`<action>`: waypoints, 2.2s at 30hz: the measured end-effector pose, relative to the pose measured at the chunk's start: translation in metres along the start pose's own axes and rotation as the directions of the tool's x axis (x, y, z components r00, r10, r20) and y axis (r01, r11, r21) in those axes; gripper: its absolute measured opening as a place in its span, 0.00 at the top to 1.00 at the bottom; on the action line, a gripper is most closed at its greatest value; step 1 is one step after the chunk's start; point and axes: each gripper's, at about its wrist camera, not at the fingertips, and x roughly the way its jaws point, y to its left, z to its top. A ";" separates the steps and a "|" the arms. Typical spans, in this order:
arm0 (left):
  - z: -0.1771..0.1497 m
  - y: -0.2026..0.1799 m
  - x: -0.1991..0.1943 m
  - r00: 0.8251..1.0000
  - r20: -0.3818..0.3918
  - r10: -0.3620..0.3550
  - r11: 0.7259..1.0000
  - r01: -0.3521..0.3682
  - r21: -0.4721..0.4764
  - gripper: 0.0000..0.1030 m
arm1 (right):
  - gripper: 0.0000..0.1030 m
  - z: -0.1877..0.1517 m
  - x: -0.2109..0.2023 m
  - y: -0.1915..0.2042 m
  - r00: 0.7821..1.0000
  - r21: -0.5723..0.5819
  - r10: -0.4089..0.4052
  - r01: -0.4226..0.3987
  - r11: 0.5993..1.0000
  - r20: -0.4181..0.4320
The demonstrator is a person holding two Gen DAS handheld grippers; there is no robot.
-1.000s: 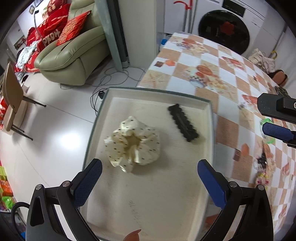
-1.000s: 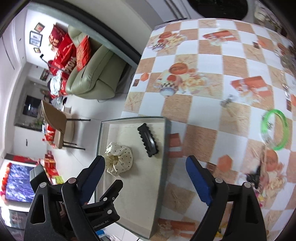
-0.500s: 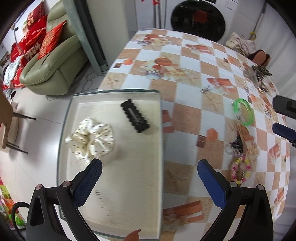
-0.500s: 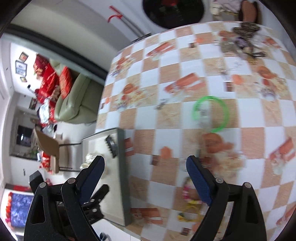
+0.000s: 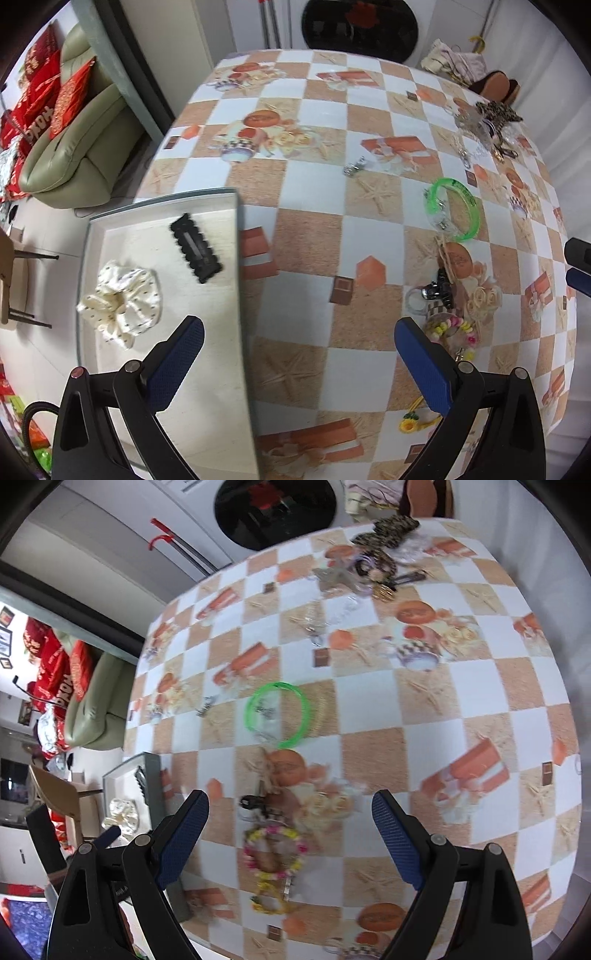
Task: Organize jewelry
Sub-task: 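Open both tools and withdraw them from the tray toward the table, then grasp the beaded bracelet with the left tool while the right tool grasps the green bangle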
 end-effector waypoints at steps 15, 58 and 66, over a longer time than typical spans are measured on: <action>-0.020 -0.071 0.036 0.991 -0.091 -0.099 0.984 0.111 0.138 0.00 | 0.11 0.014 0.045 -0.032 0.989 -0.002 -0.080 0.080 0.997 -0.122; -0.030 -0.075 0.027 0.958 -0.095 -0.270 0.958 0.277 0.072 0.86 | 0.93 0.053 0.083 -0.004 0.989 -0.094 -0.144 0.140 0.986 -0.040; -0.033 -0.063 0.007 0.956 -0.076 -0.283 0.955 0.288 0.068 0.86 | 0.93 0.033 0.061 -0.010 0.991 -0.057 -0.120 0.116 0.992 -0.066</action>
